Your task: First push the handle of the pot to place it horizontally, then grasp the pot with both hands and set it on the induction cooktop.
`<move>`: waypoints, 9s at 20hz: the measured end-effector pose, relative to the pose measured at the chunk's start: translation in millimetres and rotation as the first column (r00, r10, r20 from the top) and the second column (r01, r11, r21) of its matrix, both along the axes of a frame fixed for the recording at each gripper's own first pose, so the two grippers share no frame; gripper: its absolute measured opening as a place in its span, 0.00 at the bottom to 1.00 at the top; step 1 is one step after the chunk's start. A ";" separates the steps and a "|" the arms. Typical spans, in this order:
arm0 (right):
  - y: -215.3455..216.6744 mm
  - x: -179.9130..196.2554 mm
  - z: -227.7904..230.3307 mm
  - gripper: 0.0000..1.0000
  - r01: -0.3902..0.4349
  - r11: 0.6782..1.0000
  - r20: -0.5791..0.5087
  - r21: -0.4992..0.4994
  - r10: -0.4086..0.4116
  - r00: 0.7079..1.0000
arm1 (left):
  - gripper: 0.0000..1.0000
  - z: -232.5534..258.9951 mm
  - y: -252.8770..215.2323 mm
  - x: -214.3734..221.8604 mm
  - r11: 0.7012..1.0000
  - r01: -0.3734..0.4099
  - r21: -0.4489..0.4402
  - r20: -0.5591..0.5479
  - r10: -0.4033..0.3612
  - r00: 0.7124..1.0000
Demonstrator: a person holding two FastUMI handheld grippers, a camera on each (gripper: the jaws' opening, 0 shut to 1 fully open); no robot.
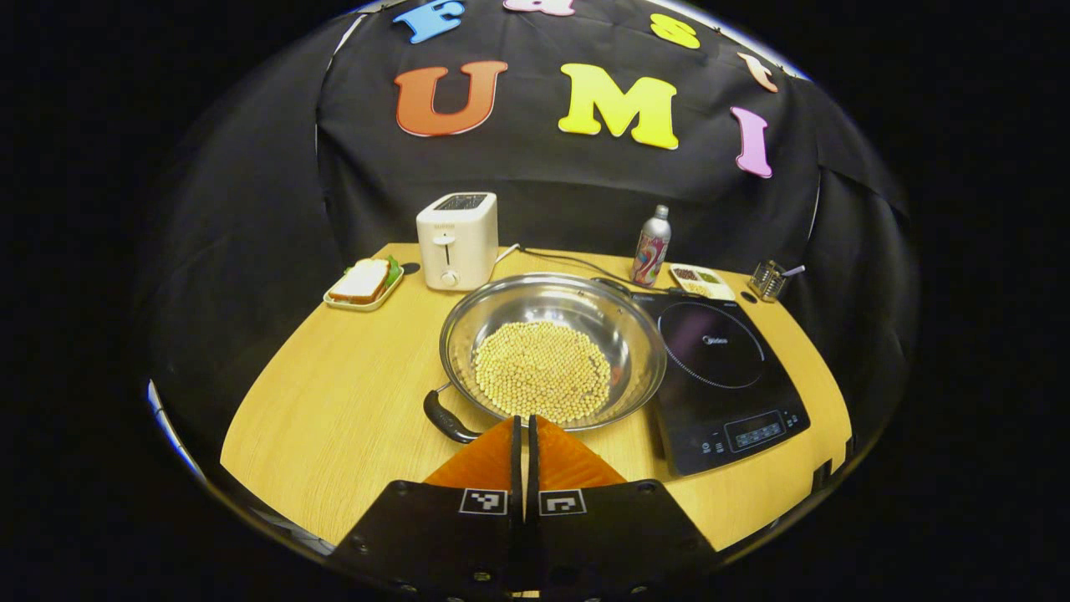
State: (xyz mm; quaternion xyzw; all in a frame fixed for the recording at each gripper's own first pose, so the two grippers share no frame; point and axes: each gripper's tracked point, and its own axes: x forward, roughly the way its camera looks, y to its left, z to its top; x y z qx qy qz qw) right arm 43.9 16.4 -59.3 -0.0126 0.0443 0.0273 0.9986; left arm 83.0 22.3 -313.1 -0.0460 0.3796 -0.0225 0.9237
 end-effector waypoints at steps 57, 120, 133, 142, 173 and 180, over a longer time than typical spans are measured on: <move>27.6 117.0 -58.1 0.97 -0.017 0.996 -0.141 0.090 0.030 0.990 | 0.10 -96.9 78.7 69.5 0.986 -0.153 -0.070 -0.283 0.127 0.951; 324.0 162.5 -354.6 1.00 -0.177 0.984 -0.718 0.020 0.137 0.682 | 0.96 -86.7 116.4 189.3 1.000 0.012 -0.022 -0.054 -0.013 0.998; 337.8 158.9 -370.8 0.68 -0.248 0.965 -0.783 0.088 0.221 0.581 | 0.51 -114.3 104.8 185.7 0.996 0.055 -0.076 -0.239 -0.072 0.968; 336.6 160.2 -370.7 0.68 -0.230 0.971 -0.796 0.069 0.192 0.574 | 0.79 -112.4 109.2 201.3 0.994 0.109 -0.030 -0.222 -0.113 0.968; 235.6 149.9 -188.8 0.54 -0.283 0.950 -0.715 0.132 0.289 0.636 | 0.58 86.8 22.7 141.3 0.994 0.088 -0.071 0.026 -0.087 0.996; 158.3 166.5 -179.0 0.54 -0.240 0.965 -0.702 0.110 0.246 0.668 | 0.59 92.4 -52.5 148.2 0.986 0.149 -0.070 0.029 -0.147 0.989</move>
